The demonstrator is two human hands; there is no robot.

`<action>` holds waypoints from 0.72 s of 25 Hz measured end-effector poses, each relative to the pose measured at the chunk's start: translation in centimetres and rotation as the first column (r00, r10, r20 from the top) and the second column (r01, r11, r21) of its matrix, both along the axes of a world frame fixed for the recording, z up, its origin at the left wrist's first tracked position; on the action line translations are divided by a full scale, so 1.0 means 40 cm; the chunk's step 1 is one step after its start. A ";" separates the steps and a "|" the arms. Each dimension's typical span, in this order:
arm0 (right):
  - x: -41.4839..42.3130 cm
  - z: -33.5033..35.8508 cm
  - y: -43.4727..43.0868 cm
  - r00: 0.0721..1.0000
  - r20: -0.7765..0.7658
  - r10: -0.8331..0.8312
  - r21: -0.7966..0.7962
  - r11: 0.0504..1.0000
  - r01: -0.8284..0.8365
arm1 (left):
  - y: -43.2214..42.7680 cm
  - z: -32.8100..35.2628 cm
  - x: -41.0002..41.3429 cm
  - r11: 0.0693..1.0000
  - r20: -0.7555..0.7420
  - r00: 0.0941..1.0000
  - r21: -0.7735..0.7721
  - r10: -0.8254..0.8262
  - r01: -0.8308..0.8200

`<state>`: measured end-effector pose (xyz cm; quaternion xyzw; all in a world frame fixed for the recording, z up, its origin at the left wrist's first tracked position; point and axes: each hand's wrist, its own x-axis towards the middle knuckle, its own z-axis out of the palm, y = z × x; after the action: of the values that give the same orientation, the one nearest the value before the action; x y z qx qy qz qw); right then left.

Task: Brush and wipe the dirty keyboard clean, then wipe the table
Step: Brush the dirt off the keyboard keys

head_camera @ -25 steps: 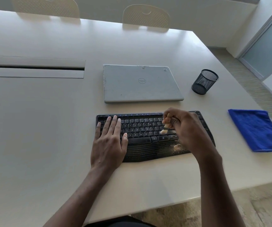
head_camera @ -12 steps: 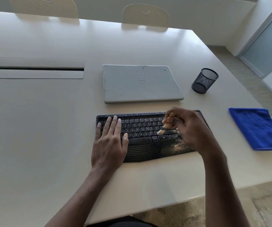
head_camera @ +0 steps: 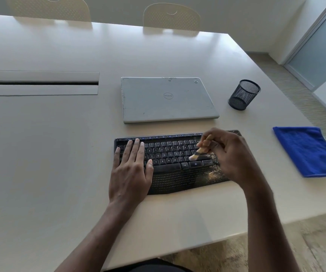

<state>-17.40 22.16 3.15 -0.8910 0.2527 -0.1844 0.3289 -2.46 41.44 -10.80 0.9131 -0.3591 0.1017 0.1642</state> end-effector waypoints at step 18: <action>-0.020 -0.053 0.057 0.975 0.085 -0.204 -0.084 0.974 0.211 | -0.001 -0.002 0.000 1.000 -0.003 1.000 0.005 0.002 -0.002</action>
<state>-18.18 24.44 1.02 -0.8664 0.3231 -0.2627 0.2757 -2.46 41.38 -10.90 0.9141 -0.3580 0.0998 0.1623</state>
